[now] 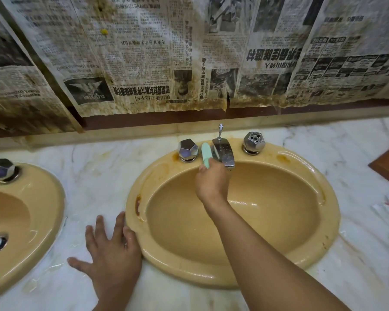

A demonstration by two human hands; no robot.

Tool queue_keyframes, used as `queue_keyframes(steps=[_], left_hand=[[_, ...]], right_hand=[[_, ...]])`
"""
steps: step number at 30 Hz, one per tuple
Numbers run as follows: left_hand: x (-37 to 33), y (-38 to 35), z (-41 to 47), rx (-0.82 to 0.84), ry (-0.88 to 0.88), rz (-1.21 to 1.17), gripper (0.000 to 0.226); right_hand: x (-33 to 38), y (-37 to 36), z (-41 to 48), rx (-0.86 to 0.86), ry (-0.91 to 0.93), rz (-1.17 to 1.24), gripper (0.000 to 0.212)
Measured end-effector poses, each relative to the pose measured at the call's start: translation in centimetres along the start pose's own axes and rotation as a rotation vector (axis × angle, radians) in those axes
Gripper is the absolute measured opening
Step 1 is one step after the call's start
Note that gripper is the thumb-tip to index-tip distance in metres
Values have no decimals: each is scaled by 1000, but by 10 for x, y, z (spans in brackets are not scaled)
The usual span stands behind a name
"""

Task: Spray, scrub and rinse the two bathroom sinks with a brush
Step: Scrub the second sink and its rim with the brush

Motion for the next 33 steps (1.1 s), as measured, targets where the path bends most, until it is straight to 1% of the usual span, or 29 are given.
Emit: queue_keyframes(steps=[4, 9, 13, 16, 18, 19, 21, 24, 26, 28, 31, 33], left_hand=[[0, -1, 1, 3, 10, -14, 50], [0, -1, 2, 7, 11, -17, 48], [0, 0, 3, -5, 1, -18, 53], [-2, -1, 3, -9, -19, -20, 58], [-2, -1, 3, -11, -20, -22, 58], [-1, -1, 3, -12, -19, -22, 58], [0, -1, 4, -16, -16, -22, 58], [-1, -1, 4, -18, -27, -15, 58], [-2, -1, 4, -16, -29, -19, 57], [-1, -1, 4, -13, -25, -22, 57], [0, -2, 4, -14, -27, -19, 57], [0, -1, 5, -16, -32, -18, 58]], right_hand=[[8, -18, 10, -80, -47, -9, 27], [-9, -26, -11, -117, -277, 319, 24], [13, -34, 21, -162, -257, 296, 18], [16, -47, 36, -123, -251, 275, 20], [2, -46, 18, -88, -262, 308, 28], [-5, -42, 6, -53, -307, 375, 32], [-20, -33, -9, 27, -422, 547, 32], [-12, -28, 6, 38, -481, 640, 25], [2, -35, 17, 40, -464, 634, 20], [10, -39, 23, 26, -405, 579, 17], [-3, -29, 11, 18, -314, 384, 29], [-21, -19, -2, 54, -313, 364, 33]])
Point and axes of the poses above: each hand's wrist, its own z-axis towards the middle knuckle, its own y-axis out of the back of the hand, x = y × z, the point moved 4 cm from there along z, towards the middle knuckle, and after that the axes turned 4 degrees about -x, right-handed, at the moved point
